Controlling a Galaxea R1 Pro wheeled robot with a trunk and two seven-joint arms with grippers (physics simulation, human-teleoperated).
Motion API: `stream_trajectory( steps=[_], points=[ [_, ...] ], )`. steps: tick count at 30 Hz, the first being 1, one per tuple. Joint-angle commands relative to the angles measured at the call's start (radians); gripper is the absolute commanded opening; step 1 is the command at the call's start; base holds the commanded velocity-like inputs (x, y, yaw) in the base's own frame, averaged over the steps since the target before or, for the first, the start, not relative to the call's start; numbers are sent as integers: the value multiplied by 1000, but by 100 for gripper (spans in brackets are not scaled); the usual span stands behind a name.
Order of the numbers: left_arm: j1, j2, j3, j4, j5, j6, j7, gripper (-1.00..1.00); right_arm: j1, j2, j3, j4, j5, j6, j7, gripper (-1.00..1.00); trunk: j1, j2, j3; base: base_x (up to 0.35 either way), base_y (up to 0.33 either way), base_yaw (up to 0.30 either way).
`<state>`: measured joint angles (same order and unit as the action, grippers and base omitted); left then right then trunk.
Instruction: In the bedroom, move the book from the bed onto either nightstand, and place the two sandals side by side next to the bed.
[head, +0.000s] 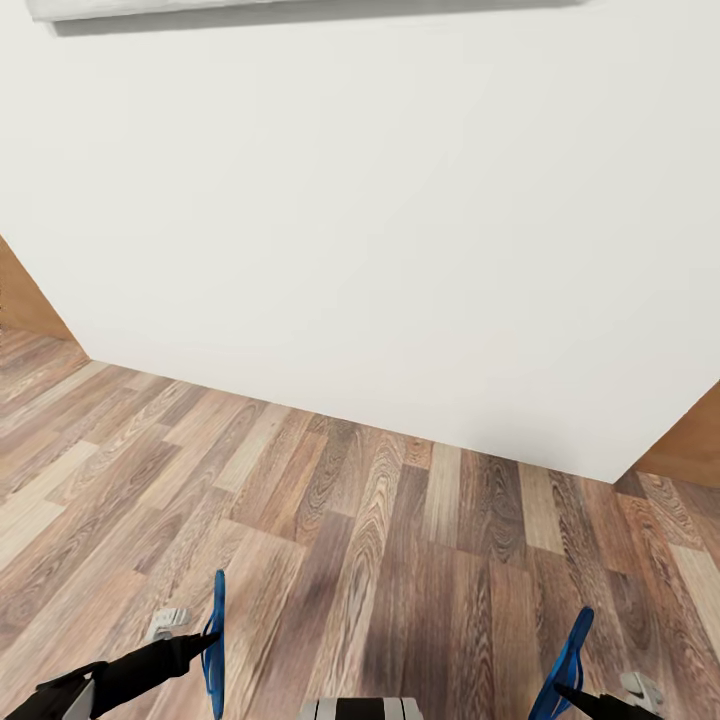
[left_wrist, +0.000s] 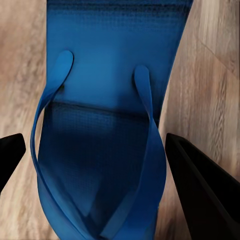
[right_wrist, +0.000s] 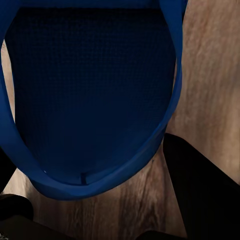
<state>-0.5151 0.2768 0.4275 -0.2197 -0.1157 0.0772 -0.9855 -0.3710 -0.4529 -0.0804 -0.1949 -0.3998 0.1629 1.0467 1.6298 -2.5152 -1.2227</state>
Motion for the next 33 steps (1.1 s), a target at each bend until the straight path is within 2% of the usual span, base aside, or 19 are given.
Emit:
stream_trajectory(
  steps=[1, 33],
  points=[
    [0, -1, 8, -1, -10, 7, -6, -100, 0, 0, -7, 0, 2, 10, 4, -100, -1, 0, 3, 0, 0, 0],
    [0, -1, 7, -1, -10, 9, -5, -100, 0, 0, -7, 0, 2, 10, 4, -100, -15, 7, 127, 0, 0, 0]
  ],
)
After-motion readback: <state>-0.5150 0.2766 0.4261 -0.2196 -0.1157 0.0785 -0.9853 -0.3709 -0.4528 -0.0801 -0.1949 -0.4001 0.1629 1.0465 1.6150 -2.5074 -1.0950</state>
